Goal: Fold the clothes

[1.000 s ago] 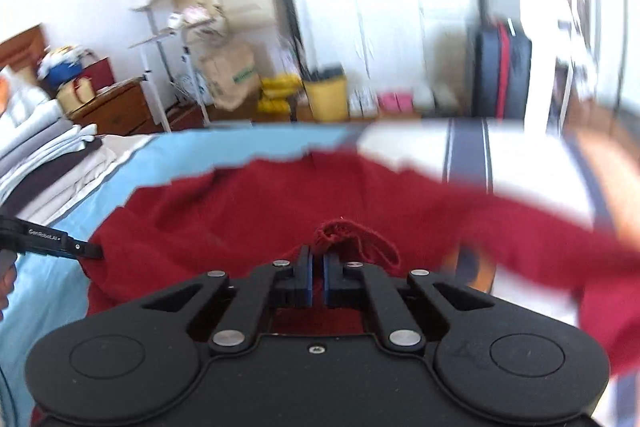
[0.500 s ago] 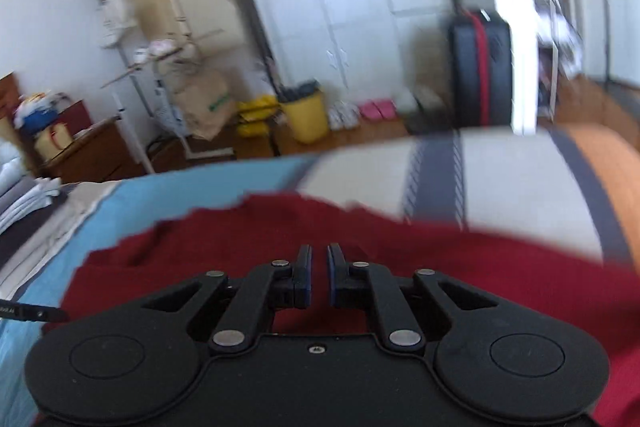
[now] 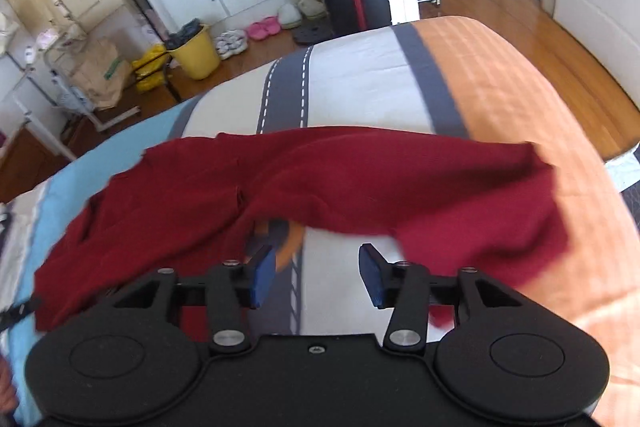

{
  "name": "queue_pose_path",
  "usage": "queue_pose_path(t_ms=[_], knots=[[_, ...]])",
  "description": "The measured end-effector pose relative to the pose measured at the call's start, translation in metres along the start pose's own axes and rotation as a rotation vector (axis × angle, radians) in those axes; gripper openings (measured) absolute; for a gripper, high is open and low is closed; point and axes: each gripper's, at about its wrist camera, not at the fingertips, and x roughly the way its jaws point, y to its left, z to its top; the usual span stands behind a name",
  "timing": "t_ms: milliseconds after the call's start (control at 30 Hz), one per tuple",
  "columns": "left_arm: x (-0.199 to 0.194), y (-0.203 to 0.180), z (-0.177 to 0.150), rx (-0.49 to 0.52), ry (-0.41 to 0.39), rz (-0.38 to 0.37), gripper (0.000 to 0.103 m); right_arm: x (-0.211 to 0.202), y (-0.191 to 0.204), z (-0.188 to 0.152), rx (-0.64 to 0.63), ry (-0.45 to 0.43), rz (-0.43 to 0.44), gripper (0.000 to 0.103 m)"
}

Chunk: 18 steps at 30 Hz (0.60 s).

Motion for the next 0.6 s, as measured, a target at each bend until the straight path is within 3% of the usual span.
queue_pose_path(t_ms=[100,267,367,500,567,600], knots=[[-0.006,-0.034,-0.005,0.09,-0.034,-0.009,0.056,-0.029,-0.038,-0.005,0.057,-0.045,-0.014,0.068],[0.016,-0.121,-0.008,0.164,0.044,-0.129,0.056,-0.021,-0.108,0.001,0.193,-0.026,-0.137,0.068],[0.04,-0.191,-0.006,0.273,0.067,-0.166,0.056,0.001,-0.137,0.0,0.305,0.028,-0.037,0.068],[0.081,-0.275,-0.009,0.391,0.106,-0.209,0.056,0.029,-0.152,-0.01,0.416,0.087,0.009,0.068],[0.1,-0.301,-0.017,0.405,0.133,-0.217,0.056,0.031,-0.148,-0.008,0.375,0.031,0.014,0.052],[0.109,-0.313,-0.021,0.409,0.146,-0.221,0.056,0.032,-0.145,-0.006,0.349,-0.001,0.018,0.016]])
